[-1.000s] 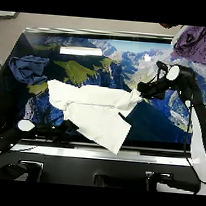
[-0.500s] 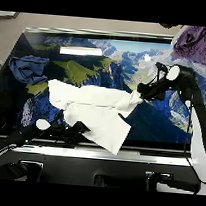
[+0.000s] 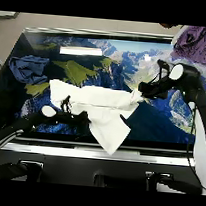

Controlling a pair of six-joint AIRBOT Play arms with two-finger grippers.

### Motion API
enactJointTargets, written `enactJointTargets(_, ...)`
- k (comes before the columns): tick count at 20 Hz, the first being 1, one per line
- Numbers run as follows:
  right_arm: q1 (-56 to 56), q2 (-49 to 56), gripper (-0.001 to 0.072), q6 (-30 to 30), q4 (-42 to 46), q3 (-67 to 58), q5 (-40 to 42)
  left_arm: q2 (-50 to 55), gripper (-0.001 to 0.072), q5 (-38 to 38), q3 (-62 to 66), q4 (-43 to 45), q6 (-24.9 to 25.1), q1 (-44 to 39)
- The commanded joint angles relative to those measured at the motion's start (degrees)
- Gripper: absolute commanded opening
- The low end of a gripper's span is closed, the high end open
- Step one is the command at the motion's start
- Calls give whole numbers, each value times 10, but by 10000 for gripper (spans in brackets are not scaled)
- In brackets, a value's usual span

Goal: Fold the clothes and pants, and hang the long-sleeved shirts on hangers.

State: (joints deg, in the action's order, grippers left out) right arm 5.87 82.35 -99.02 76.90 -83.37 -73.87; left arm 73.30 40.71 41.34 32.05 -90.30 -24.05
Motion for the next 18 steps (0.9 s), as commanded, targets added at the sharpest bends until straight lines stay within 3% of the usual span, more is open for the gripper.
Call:
enactJointTargets(1,0,-62,29,12,55,-15,38,-71,13,56,88,167,-11,63)
enactJointTargets(3,0,-120,29,36,91,-35,59,-139,13,89,165,268,-44,117)
enactJointTargets(5,0,-195,30,50,118,-46,78,-209,12,99,256,329,-44,170)
enactJointTargets(8,0,-319,30,62,129,-46,76,-292,13,106,365,365,-43,224)
enactJointTargets(11,0,-444,30,65,122,-46,53,-369,13,162,424,377,-46,254)
enactJointTargets(15,0,-563,29,39,122,-46,35,-464,13,200,429,435,-128,273)
enactJointTargets(18,0,-570,29,-4,122,-46,33,-483,13,197,429,497,-173,276)
